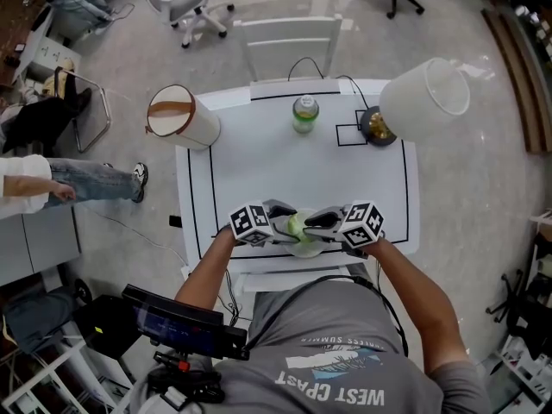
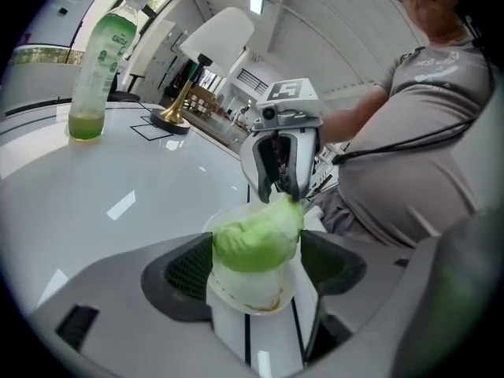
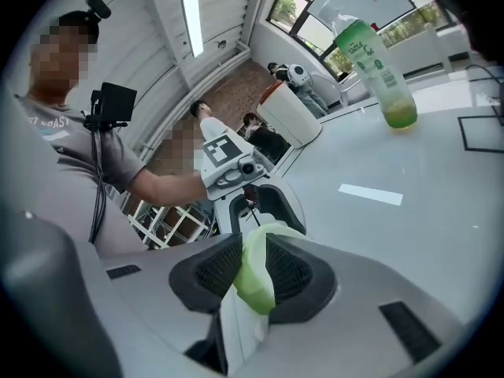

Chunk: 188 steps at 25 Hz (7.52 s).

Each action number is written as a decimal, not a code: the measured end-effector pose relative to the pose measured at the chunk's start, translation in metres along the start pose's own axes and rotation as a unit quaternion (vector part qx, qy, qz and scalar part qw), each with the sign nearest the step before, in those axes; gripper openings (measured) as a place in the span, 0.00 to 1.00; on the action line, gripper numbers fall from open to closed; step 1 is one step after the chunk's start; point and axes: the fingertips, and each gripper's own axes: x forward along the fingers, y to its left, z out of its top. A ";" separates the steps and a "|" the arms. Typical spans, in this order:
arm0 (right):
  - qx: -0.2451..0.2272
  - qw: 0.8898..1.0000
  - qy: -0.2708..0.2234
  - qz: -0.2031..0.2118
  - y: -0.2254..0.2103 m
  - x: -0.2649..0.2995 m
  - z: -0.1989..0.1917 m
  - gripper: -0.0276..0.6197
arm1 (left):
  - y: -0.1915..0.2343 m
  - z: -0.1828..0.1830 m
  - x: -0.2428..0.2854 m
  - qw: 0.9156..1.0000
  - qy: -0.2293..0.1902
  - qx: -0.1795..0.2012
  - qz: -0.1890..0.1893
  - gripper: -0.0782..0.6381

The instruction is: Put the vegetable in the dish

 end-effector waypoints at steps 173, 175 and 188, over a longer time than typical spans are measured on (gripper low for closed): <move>0.278 0.930 -0.215 -0.109 -0.071 -0.082 -0.040 0.21 | -0.004 0.056 0.040 0.992 -0.095 0.037 0.071 0.55; 0.269 0.933 -0.212 -0.114 -0.071 -0.077 -0.038 0.21 | 0.000 0.062 0.029 0.987 -0.133 0.023 0.086 0.55; 0.205 0.932 -0.245 -0.173 -0.052 -0.102 -0.010 0.21 | -0.011 0.084 -0.023 0.966 -0.203 0.028 0.156 0.55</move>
